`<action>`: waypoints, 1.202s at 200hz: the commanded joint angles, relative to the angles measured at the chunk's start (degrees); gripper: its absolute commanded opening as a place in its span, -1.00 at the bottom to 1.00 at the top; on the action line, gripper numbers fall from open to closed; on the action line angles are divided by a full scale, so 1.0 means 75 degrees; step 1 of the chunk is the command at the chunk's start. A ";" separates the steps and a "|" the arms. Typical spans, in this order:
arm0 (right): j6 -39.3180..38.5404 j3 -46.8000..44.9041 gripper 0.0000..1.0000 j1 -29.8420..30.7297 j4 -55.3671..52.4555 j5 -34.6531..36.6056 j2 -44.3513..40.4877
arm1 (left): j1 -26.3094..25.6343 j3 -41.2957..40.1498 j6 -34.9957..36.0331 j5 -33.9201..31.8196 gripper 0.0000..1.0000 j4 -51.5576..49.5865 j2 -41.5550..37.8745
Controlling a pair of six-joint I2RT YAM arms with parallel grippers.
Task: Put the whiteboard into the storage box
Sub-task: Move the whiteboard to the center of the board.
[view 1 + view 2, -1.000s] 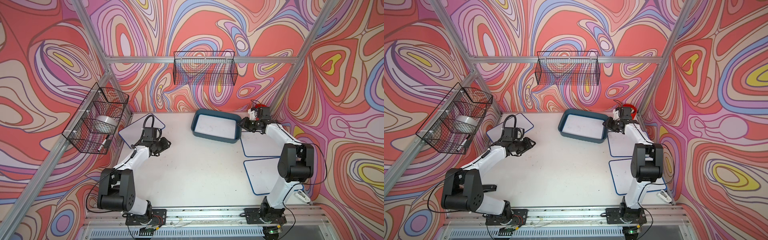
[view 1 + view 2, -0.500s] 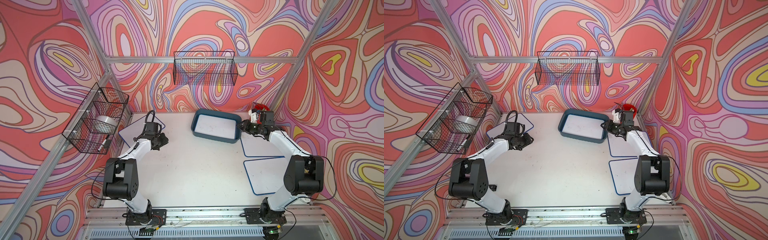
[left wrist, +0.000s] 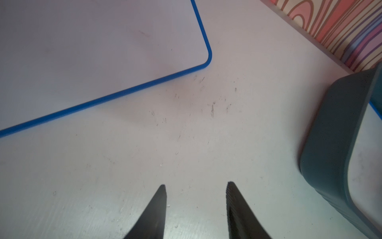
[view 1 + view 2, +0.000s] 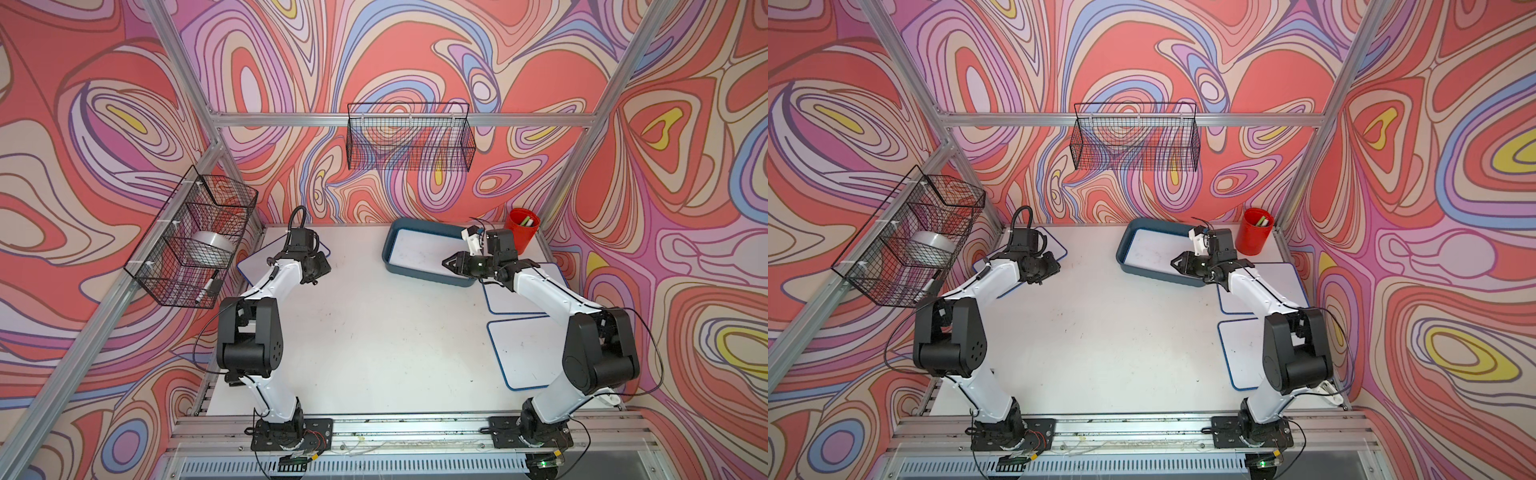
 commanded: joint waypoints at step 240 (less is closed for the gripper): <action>-0.0139 -0.0378 -0.32 0.0464 0.0050 0.0247 0.0402 | 0.1014 0.3783 0.0254 0.1354 -0.11 -0.0823 0.3868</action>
